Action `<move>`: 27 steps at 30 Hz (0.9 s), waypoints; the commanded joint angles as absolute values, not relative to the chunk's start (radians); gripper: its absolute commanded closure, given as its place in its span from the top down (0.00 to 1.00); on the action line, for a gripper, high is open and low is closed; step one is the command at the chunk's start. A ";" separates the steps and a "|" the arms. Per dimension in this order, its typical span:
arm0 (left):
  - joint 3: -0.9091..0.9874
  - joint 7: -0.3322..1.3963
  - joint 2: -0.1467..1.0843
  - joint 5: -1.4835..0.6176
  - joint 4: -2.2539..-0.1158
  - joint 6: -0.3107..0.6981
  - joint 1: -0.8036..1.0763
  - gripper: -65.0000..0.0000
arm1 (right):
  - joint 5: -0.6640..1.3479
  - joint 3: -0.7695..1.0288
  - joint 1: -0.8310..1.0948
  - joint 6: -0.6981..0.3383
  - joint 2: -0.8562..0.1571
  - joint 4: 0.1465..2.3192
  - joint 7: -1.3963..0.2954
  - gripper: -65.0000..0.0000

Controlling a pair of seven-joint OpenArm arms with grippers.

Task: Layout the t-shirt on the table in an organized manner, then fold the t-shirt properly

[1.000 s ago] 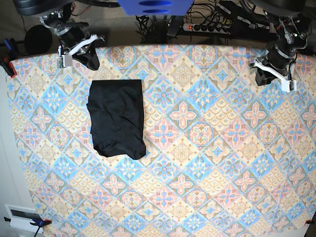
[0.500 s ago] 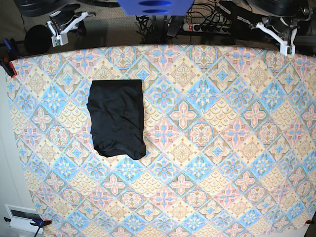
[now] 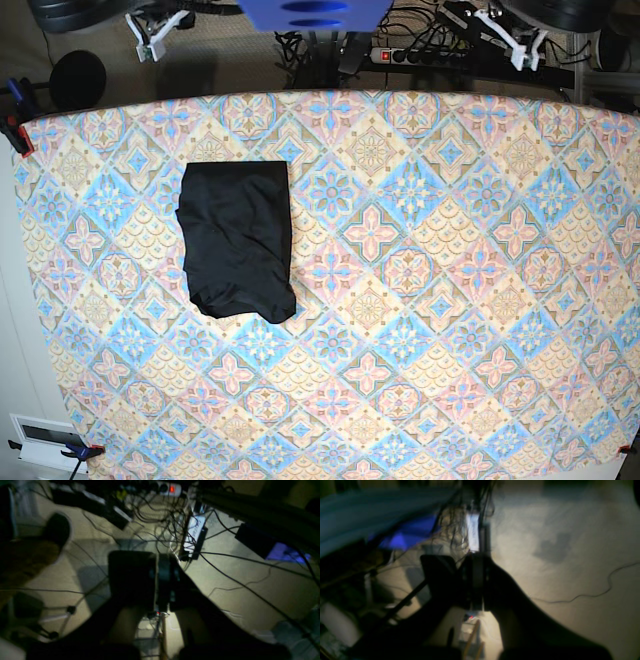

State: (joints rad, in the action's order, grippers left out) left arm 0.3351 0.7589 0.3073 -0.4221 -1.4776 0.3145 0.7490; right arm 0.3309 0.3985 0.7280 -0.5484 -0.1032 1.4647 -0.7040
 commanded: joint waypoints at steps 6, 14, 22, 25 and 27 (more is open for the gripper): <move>0.257 0.742 0.317 -0.426 -1.302 0.314 0.636 0.00 | 0.199 0.369 0.628 -0.555 -0.102 1.228 -0.582 0.00; 0.021 0.473 0.318 -0.349 -1.027 0.308 0.516 0.00 | 0.182 0.331 0.509 -0.553 -0.102 0.914 -0.443 0.00; -0.162 0.202 0.297 -0.340 -0.619 0.308 0.360 0.00 | 0.088 0.338 0.371 -0.552 -0.102 0.605 -0.274 0.00; -0.239 0.142 0.285 -0.348 -0.570 0.308 0.338 0.00 | 0.088 0.338 0.361 -0.549 -0.102 0.568 -0.243 0.00; -0.266 0.119 0.268 -0.341 -0.542 0.308 0.318 0.00 | 0.088 0.338 0.349 -0.509 -0.102 0.550 -0.231 0.00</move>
State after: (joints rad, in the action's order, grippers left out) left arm -0.2661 0.1219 0.2642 -0.3408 -0.5369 0.3027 0.3149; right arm 0.0841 0.3359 0.3454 -0.4946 -0.0940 0.5446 -0.2371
